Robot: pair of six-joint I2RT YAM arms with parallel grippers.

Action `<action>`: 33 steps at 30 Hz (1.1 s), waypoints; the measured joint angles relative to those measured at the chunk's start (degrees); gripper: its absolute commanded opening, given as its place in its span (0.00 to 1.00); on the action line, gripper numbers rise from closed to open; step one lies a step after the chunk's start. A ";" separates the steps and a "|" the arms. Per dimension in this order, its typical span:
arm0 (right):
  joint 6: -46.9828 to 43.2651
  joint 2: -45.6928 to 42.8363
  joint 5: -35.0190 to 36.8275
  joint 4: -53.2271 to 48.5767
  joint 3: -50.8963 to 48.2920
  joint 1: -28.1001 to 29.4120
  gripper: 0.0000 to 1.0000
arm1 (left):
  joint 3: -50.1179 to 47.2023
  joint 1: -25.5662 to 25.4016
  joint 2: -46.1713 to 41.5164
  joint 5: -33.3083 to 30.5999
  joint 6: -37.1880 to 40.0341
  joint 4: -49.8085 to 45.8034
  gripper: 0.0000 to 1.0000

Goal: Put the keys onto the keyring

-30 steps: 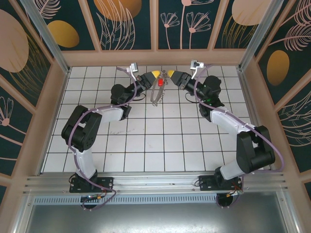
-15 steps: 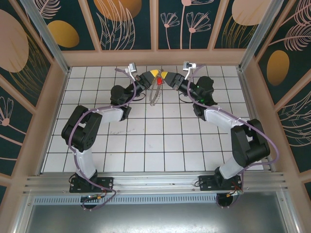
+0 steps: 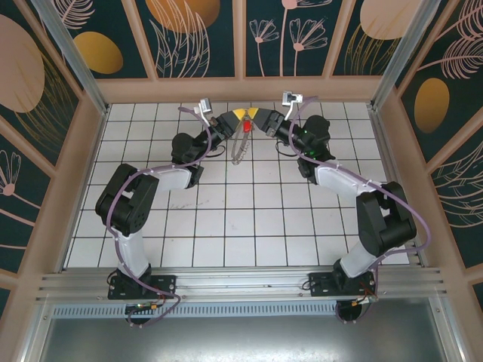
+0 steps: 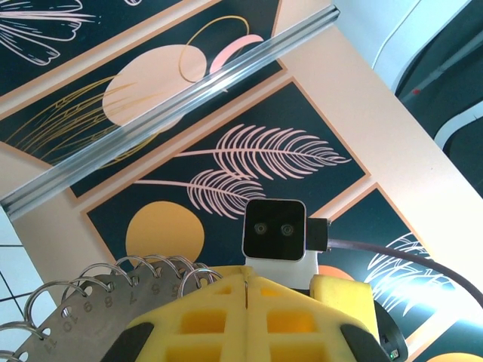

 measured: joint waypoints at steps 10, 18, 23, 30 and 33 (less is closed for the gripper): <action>-0.02 0.13 0.09 -0.02 0.02 -0.02 0.32 | -0.28 0.00 0.09 -0.20 0.00 0.04 0.00; 0.07 0.48 0.26 0.02 0.02 -0.17 0.31 | -0.33 0.00 0.09 -0.17 0.00 0.04 0.00; 0.59 1.09 0.24 0.35 0.02 -0.28 0.31 | -0.33 0.00 0.09 -0.17 0.00 0.24 0.00; 1.51 2.60 0.17 1.27 0.02 -0.28 0.29 | -0.33 0.00 0.09 -0.20 0.00 0.39 0.00; 1.68 2.71 0.17 1.31 0.02 -0.28 0.27 | -0.33 0.00 0.09 -0.20 0.00 0.39 0.00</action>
